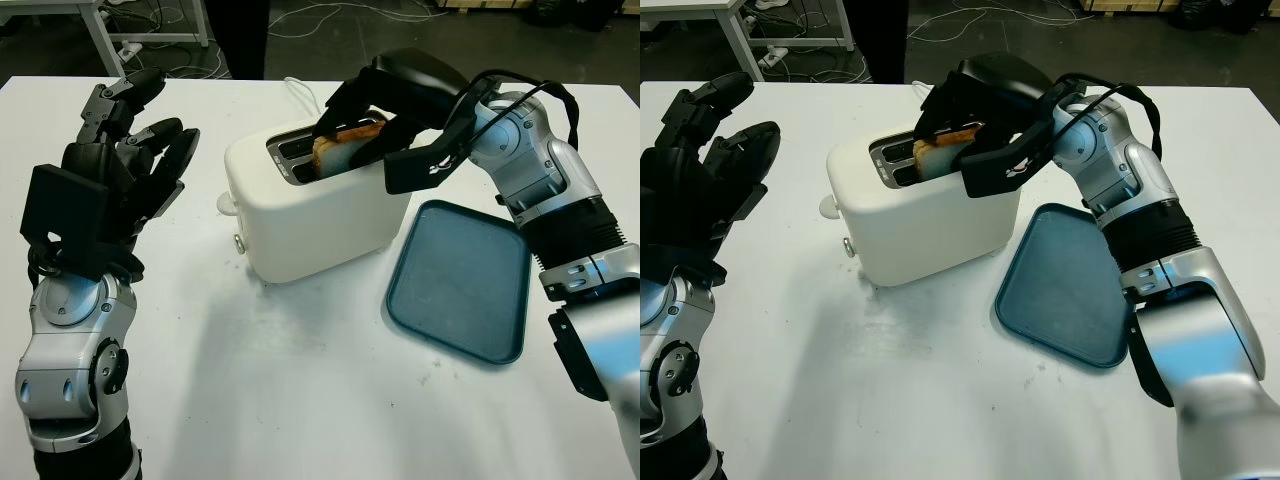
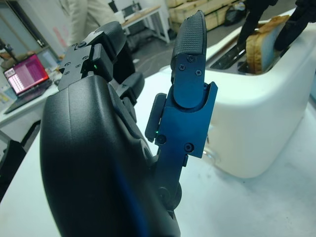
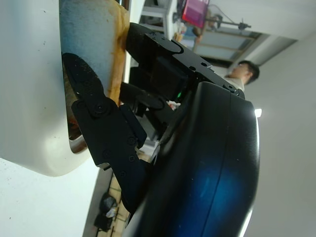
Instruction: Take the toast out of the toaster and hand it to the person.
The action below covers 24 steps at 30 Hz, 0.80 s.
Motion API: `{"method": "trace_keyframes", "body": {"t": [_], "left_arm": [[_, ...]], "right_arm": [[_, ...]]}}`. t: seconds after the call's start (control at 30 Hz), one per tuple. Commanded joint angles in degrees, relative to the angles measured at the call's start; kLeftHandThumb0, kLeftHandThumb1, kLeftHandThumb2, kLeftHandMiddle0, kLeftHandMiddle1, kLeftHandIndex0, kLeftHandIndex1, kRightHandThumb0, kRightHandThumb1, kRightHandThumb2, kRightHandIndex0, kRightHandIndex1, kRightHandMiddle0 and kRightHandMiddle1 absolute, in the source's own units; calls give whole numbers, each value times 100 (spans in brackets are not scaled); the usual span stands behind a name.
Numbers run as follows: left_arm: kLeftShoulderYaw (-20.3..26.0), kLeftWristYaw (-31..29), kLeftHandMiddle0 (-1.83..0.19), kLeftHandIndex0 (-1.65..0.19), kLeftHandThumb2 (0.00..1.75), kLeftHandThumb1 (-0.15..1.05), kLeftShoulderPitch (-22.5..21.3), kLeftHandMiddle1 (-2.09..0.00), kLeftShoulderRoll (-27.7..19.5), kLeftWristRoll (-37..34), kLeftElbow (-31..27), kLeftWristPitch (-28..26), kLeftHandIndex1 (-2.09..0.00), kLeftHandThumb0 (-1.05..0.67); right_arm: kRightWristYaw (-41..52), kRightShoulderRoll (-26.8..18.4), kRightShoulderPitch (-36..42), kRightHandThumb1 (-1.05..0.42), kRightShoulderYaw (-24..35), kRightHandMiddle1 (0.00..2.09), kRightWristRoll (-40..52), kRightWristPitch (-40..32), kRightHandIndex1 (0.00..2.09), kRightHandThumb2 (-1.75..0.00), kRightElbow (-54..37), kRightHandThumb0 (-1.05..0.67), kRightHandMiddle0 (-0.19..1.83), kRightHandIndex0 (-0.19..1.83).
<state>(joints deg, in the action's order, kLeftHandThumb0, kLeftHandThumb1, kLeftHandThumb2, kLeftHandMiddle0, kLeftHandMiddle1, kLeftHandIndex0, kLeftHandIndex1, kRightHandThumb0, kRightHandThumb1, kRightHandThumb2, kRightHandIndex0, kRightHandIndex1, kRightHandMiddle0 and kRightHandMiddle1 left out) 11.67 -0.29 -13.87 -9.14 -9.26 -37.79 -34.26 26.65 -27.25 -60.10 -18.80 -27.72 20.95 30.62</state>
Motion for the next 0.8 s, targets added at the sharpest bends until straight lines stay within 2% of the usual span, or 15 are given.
{"method": "trace_keyframes", "body": {"t": [0.0, 0.27, 0.33, 0.37, 0.4, 0.43, 0.5, 0.57, 0.67, 0.77], "left_arm": [[-18, 25, 0, -5, 22, 92, 28, -82, -22, 24, -29, 33, -66, -62], [-22, 119, 0, -6, 20, 92, -12, -85, 15, 12, -79, -78, -66, -62], [-23, 90, 0, -5, 21, 92, -6, -84, -6, -1, -50, -30, -66, -62], [-18, 80, 0, -5, 21, 92, -8, -83, -13, -11, -42, -31, -66, -62], [-19, 77, 0, -5, 21, 92, -10, -82, -28, -4, -43, -44, -66, -62], [-30, 90, 0, -5, 21, 92, -14, -82, -34, 20, -41, -44, -65, -62], [-24, 86, 0, -5, 21, 92, -22, -82, -32, 11, -17, -21, -65, -63], [-16, 113, 0, -5, 20, 92, -42, -82, -12, -7, -26, -64, -65, -63], [-3, 74, 0, -5, 20, 92, -52, -83, -42, -33, -7, -62, -65, -64], [-13, 93, 0, -5, 20, 92, -58, -83, -42, -17, -19, -89, -65, -63]], "right_arm": [[267, 37, -67, -63, -67, 6, 42, -181, 61, -1, -133, -30, 107, 91], [1257, 67, -170, -65, -235, 9, 37, -751, 66, -1, -339, -35, 116, 101], [1344, 63, -177, -67, -270, 12, 6, -803, 90, 0, -368, -38, 122, 99], [1332, 60, -169, -67, -283, 18, -7, -789, 110, 0, -372, -40, 126, 97], [1274, 47, -156, -68, -304, 33, -38, -712, 131, 0, -358, -42, 123, 93], [1188, 27, -141, -71, -331, 85, -84, -615, 156, 0, -343, -47, 105, 91], [1037, -9, -111, -75, -384, 147, -178, -499, 171, -1, -338, -54, 85, 99], [820, -74, -82, -80, -456, 167, -353, -318, 174, -2, -349, -59, 81, 103], [427, -121, -8, -89, -508, 170, -595, -166, 174, -4, -380, -57, 87, 110], [117, -155, 2, -92, -542, 147, -788, -69, 168, -18, -357, -51, 95, 114]]}}
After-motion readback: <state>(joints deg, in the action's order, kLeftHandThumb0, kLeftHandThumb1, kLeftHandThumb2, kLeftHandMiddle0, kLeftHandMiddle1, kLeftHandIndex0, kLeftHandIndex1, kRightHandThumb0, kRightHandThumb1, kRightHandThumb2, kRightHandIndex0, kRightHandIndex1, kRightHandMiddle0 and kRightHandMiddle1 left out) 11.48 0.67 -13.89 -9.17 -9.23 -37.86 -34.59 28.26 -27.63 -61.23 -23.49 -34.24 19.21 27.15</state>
